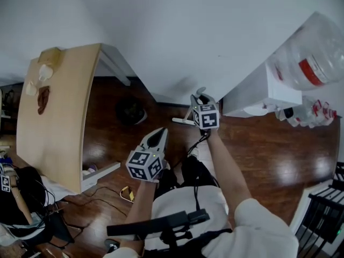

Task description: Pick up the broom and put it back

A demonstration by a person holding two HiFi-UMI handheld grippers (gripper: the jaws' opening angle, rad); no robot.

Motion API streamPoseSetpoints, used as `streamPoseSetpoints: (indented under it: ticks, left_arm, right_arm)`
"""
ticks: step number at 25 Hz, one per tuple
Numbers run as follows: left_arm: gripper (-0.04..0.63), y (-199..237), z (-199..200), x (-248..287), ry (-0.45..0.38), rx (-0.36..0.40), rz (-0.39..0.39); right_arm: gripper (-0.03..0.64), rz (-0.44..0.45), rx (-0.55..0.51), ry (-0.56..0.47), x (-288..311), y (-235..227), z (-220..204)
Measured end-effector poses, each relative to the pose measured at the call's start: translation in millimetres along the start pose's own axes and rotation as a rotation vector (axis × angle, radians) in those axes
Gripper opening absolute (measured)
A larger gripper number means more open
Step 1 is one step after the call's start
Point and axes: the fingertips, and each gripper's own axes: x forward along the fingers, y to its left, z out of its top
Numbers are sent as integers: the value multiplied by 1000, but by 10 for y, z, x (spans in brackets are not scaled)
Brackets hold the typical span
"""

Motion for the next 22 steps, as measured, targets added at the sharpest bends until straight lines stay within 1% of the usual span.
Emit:
streamPoseSetpoints:
  ticks: [6,13,14,15,16,18,20,21,22]
  left_arm:
    - [-11,100,42,-72,-18,-25,51]
    - [-11,213,187,-187,-39,-27,80]
    - [-11,225,215,-204,-42,-25,78]
    - [-11,232,243,-219,-46,-23,76]
    - [-11,239,271,-236,-51,-20,72]
    - [-11,255,327,-268,-58,-17,61]
    - [-11,251,387,-285,-59,-9,41]
    - [-11,236,414,-296,-58,0,29]
    - [-11,218,441,-313,-59,12,18]
  right_arm:
    - [130,21,-13,4,414,-100,320]
    - [136,-9,-36,25,633,-185,467]
    - [149,-12,-38,26,624,-181,467]
    - [185,-15,-39,24,591,-176,462]
    - [198,-20,-35,16,530,-172,457]
    - [199,-34,-3,-21,330,-152,468]
    - [198,-36,64,-67,61,-94,450]
    - [169,-34,103,-92,-91,-52,422]
    - [92,-35,139,-119,-258,-3,401]
